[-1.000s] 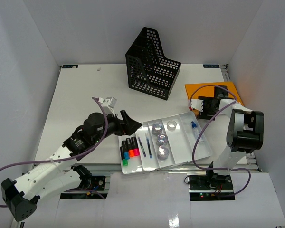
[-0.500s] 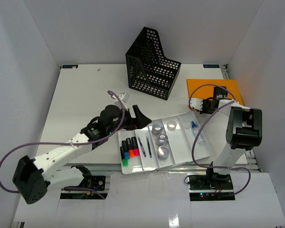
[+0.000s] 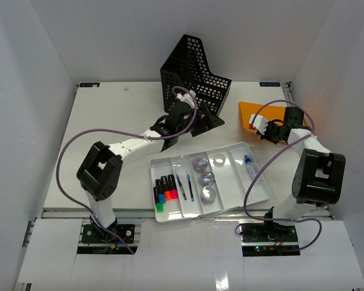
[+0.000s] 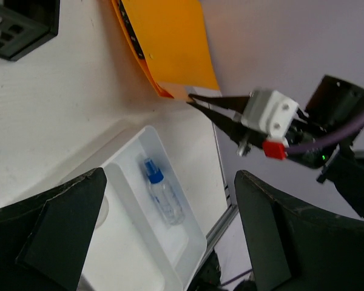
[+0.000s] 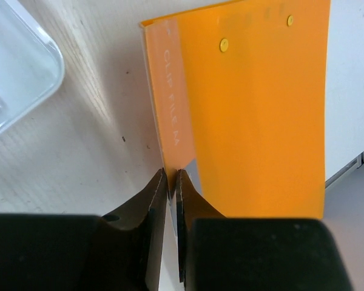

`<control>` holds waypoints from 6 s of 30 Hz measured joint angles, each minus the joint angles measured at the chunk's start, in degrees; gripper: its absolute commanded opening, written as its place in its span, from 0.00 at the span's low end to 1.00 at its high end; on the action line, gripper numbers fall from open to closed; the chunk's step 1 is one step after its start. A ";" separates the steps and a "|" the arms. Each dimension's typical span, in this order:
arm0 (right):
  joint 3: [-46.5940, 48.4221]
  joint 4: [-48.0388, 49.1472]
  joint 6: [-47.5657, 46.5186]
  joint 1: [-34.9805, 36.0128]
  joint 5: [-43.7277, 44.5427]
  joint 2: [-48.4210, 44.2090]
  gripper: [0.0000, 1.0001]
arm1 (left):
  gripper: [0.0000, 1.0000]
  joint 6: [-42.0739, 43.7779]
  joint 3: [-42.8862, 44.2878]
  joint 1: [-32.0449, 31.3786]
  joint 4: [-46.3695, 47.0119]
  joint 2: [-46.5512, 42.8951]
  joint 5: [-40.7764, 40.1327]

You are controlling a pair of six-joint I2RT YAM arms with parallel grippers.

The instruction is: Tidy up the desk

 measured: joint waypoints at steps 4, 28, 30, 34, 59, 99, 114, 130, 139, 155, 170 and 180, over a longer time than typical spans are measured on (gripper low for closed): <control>0.00 -1.57 1.60 -0.04 -2.61 -2.30 0.08 | 0.98 -2.78 8.90 0.13 0.62 10.17 1.53; -3.64 -6.64 5.03 1.64 -11.75 -13.04 0.08 | 0.53 -15.57 45.93 -0.77 -1.74 42.77 13.45; -4.04 -6.57 5.63 2.69 -11.75 -13.75 0.08 | 0.38 -16.44 46.78 -0.84 -1.53 43.69 14.37; -4.15 -6.48 7.28 3.94 -11.58 -14.65 0.12 | 0.09 -17.80 47.23 -0.71 -1.32 45.36 16.50; -15.36 7.04 27.00 28.10 17.43 -35.54 0.90 | 0.00 -18.56 42.79 -1.09 -2.34 32.84 15.13; 12.69 15.71 35.51 31.69 26.52 -23.16 0.08 | 0.40 -16.67 48.79 6.02 -10.69 15.62 12.62; 41.77 17.34 48.66 25.41 -10.51 3.48 0.08 | 0.37 -15.52 53.29 16.40 -18.36 12.02 13.49; 41.34 25.24 65.45 18.14 -21.86 2.31 0.08 | 0.59 -14.03 57.30 17.26 -15.97 12.34 20.05; 37.73 25.69 70.50 15.73 -22.00 -1.31 0.08 | 0.66 -11.39 57.29 20.84 -16.33 10.18 18.95; 33.59 31.24 76.19 15.76 -23.81 -3.15 0.08 | 0.79 -1.41 51.23 24.91 -22.87 -5.77 16.54; 33.27 35.98 80.80 15.76 -27.80 5.06 0.08 | 0.84 14.97 23.54 27.78 -31.29 -31.90 9.31; 43.84 38.09 86.29 15.43 -32.33 18.87 0.08 | 0.86 21.74 4.38 27.80 -40.84 -47.31 1.71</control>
